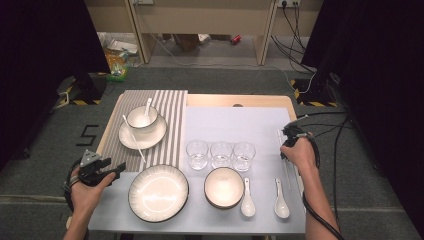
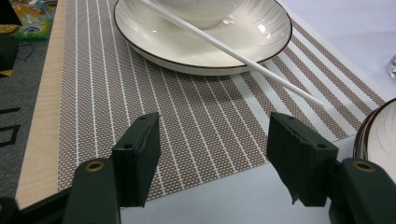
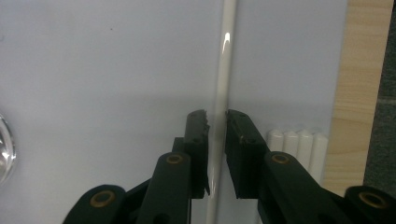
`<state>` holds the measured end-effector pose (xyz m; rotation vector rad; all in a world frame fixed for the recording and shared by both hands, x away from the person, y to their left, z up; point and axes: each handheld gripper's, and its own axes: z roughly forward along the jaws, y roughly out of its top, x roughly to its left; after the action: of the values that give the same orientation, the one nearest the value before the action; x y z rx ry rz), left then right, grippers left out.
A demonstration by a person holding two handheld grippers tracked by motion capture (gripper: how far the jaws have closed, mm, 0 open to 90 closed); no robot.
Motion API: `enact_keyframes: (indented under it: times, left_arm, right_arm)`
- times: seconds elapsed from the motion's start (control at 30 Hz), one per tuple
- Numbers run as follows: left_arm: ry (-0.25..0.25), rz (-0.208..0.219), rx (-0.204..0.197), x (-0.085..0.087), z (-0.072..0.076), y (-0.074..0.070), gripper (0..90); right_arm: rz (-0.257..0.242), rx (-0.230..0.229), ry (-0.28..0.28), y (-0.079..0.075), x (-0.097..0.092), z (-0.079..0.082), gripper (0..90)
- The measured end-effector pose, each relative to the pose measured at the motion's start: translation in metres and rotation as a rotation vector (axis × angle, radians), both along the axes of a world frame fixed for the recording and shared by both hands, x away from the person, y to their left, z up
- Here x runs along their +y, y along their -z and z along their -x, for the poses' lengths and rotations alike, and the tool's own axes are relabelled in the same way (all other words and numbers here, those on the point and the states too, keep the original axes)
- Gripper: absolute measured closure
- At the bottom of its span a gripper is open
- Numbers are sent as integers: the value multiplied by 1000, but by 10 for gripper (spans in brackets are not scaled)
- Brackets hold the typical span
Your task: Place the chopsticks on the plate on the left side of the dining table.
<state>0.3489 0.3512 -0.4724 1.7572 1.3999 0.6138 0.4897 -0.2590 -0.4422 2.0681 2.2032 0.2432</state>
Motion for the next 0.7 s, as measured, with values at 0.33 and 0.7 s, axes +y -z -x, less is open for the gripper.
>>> enact_keyframes:
  times: [0.33, 0.7]
  left_arm:
    - [0, 0, -4, 0, 0, 0, 344]
    - [12, -3, 5, -2, 0, 0, 344]
  right_arm:
    - [12, 38, 21, 6, 1, -4, 821]
    - [44, 26, 30, 7, 6, -3, 854]
